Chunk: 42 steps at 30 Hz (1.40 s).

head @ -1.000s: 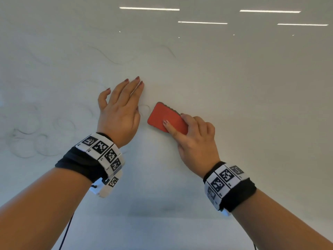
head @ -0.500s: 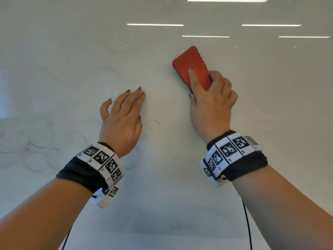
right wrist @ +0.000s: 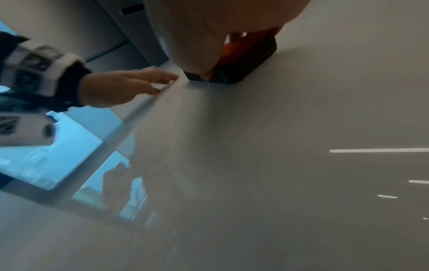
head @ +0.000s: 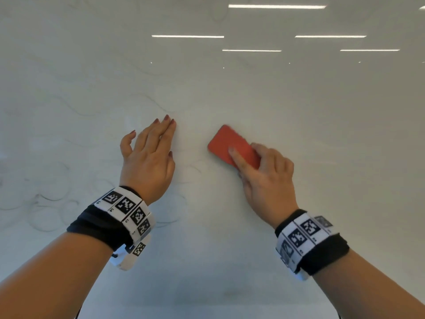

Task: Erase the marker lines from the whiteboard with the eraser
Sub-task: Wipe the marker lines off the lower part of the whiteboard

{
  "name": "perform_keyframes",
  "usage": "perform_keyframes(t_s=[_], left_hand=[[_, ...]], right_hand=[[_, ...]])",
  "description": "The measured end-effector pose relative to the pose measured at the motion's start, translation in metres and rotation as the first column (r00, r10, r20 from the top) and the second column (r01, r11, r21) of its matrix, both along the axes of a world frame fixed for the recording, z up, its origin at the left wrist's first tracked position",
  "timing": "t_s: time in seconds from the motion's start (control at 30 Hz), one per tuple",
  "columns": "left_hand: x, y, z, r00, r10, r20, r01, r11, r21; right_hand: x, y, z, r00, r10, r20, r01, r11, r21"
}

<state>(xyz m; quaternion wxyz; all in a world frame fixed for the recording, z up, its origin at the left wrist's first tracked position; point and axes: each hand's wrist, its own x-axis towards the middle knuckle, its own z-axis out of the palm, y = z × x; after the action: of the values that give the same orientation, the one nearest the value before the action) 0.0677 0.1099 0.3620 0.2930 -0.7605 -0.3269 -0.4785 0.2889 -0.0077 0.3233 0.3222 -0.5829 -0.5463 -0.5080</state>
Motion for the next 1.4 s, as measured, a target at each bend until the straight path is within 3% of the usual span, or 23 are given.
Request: perform_keyframes(t_s=[0.13,0.27,0.5,0.63,0.73,0.87,0.97,1.07,1.17,1.3,1.4], left_hand=[[-0.004,0.002,0.003,1.000,-0.006,-0.031,0.006,1.000,-0.002],[-0.007,0.004,0.003,0.999,-0.020,-0.050,0.020,1.000,0.002],[-0.014,0.007,0.007,0.995,-0.045,-0.089,0.046,0.999,0.008],[-0.016,0.007,0.008,0.994,-0.051,-0.093,0.051,0.999,0.001],[-0.015,0.005,0.005,0.994,-0.058,-0.093,0.058,0.998,-0.008],[-0.015,0.005,0.004,0.994,-0.054,-0.100,0.053,0.999,-0.014],[-0.014,0.005,0.004,0.995,-0.044,-0.091,0.043,0.999,-0.018],[-0.016,0.005,0.006,0.994,-0.043,-0.101,0.041,0.999,-0.021],[-0.019,0.007,0.006,0.994,-0.042,-0.104,0.041,0.999,-0.017],[-0.017,0.007,0.004,0.994,-0.064,-0.089,0.062,0.998,-0.019],[-0.016,0.008,0.003,0.994,-0.067,-0.082,0.065,0.998,-0.022]], right_hand=[[-0.006,0.004,0.060,0.987,-0.037,-0.156,0.048,0.997,0.067],[-0.035,0.017,0.079,0.990,-0.049,-0.133,0.056,0.997,0.048],[-0.043,0.020,-0.028,0.999,0.016,0.047,-0.013,0.998,-0.059],[-0.046,0.007,-0.119,0.965,0.146,0.217,-0.051,0.919,-0.392],[-0.046,0.004,-0.148,0.934,0.157,0.321,0.045,0.839,-0.542],[-0.043,0.008,-0.121,0.948,0.163,0.274,-0.037,0.910,-0.413],[-0.040,0.010,-0.067,0.985,0.097,0.139,-0.072,0.982,-0.176],[-0.037,0.013,-0.018,0.998,0.020,-0.058,-0.020,1.000,-0.003],[-0.048,0.019,-0.019,0.989,0.033,-0.144,-0.027,0.999,0.045],[-0.062,0.023,-0.080,0.990,0.118,0.072,-0.104,0.979,-0.174],[-0.064,0.016,-0.132,0.957,0.183,0.226,-0.071,0.900,-0.431]])
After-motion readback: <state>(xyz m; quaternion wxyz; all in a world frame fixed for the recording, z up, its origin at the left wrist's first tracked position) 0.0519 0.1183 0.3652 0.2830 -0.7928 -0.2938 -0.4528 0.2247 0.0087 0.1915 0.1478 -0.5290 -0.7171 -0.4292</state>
